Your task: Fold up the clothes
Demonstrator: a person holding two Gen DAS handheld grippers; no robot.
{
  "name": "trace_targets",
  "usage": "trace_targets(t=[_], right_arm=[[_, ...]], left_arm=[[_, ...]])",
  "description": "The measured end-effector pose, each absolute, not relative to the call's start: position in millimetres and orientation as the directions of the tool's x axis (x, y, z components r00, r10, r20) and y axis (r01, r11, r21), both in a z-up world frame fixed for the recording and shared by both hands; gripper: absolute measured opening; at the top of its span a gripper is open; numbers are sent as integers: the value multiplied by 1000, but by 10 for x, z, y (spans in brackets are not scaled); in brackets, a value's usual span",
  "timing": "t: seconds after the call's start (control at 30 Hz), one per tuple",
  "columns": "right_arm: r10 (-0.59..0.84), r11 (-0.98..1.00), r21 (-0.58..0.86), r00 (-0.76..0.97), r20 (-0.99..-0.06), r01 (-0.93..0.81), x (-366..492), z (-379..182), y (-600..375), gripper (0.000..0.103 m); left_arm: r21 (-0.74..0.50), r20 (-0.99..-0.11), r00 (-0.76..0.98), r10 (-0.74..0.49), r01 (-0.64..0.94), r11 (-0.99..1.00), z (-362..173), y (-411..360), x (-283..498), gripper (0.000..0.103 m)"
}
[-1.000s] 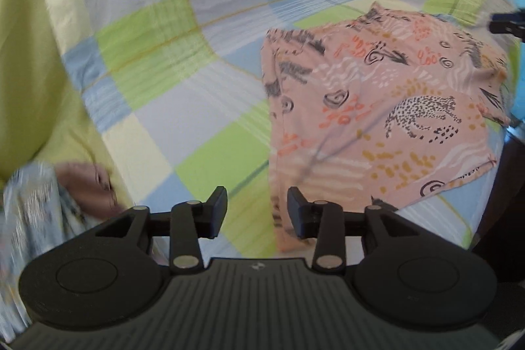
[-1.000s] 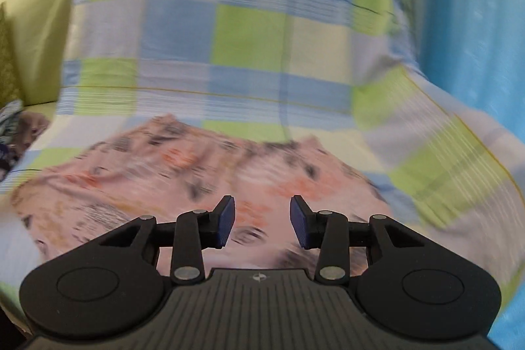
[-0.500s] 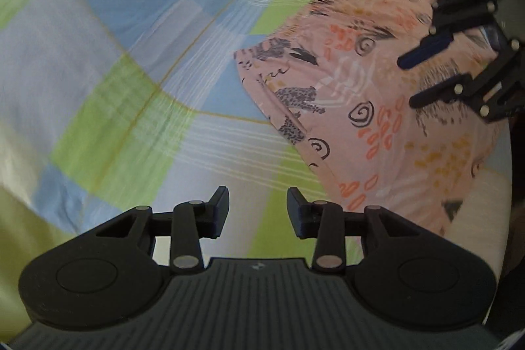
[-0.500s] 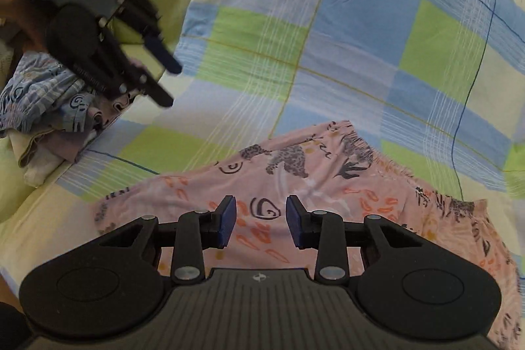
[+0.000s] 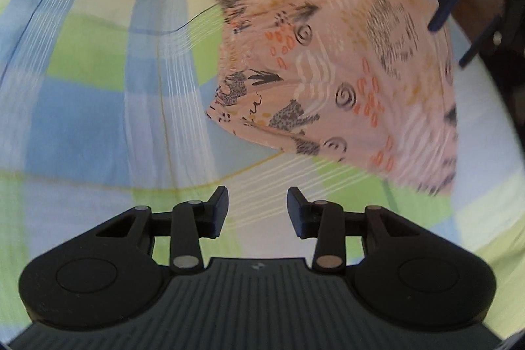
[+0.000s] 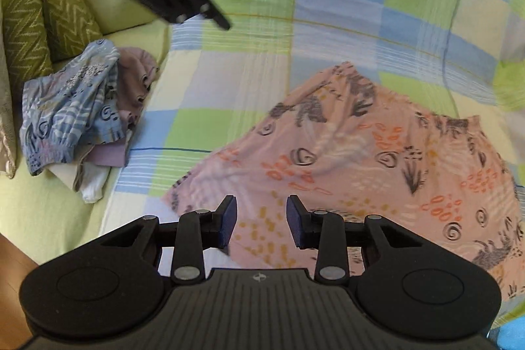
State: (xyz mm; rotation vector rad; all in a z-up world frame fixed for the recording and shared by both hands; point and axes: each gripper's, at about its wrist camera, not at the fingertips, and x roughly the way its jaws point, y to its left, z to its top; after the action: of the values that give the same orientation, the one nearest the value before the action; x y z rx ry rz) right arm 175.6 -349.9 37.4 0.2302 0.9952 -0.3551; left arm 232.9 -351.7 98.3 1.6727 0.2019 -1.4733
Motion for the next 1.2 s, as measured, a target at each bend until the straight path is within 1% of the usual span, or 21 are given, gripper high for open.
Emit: trace_targets(t=[0.13,0.23,0.3,0.43,0.53,0.6,0.7,0.73,0.8,0.83,0.87,0.93,1.03,1.2], right_arm=[[-143,935,50,504,-852,351,2009,250,-3218,36],[-123,942,58,501,-857,331,2244,99,-3006,35],[-122,935,61,477,-870,350,2411,-77,-2890,35],[-180,915,10,431,-884,402,2699,-421,-2684,35],[-222,901,-48,365,-904,431,2870,-657,-2609,35],[-275,894,-107,345,-898,435,2907,-709,-2572,35],[-308,882,-137,333,-891,450,2896,-709,-2586,33],[-309,874,-132,325,-894,468,2885,-698,-2631,31],[-314,849,-125,300,-901,513,2855,-672,-2757,21],[-306,842,-112,297,-904,528,2831,-659,-2819,10],[-288,833,-82,304,-908,547,2800,-640,-2876,6],[-251,816,-7,342,-905,578,2722,-542,-2981,4],[-271,812,6,385,-882,584,2589,-269,-3041,4],[-285,799,18,406,-868,601,2364,91,-3095,4]], left_arm=[[506,-862,265,-432,451,-735,872,-3479,2387,36],[483,-873,247,-420,326,-812,709,-3423,2449,36],[464,-882,222,-415,265,-845,581,-3392,2503,36],[464,-884,167,-437,192,-865,351,-3374,2624,37],[476,-879,135,-457,184,-860,252,-3376,2713,38],[484,-875,114,-470,183,-856,211,-3370,2775,40],[502,-864,105,-492,143,-853,134,-3339,2848,41],[505,-863,101,-495,133,-853,118,-3336,2869,41],[504,-864,93,-495,125,-855,98,-3350,2903,42],[504,-864,90,-496,123,-855,90,-3369,2916,42],[503,-864,88,-496,118,-856,76,-3394,2928,43],[504,-863,90,-497,102,-858,43,-3470,2938,43],[521,-853,80,-516,69,-851,-9,-3637,2939,44],[541,-831,85,-549,-97,-835,-261,-3946,2973,44]])
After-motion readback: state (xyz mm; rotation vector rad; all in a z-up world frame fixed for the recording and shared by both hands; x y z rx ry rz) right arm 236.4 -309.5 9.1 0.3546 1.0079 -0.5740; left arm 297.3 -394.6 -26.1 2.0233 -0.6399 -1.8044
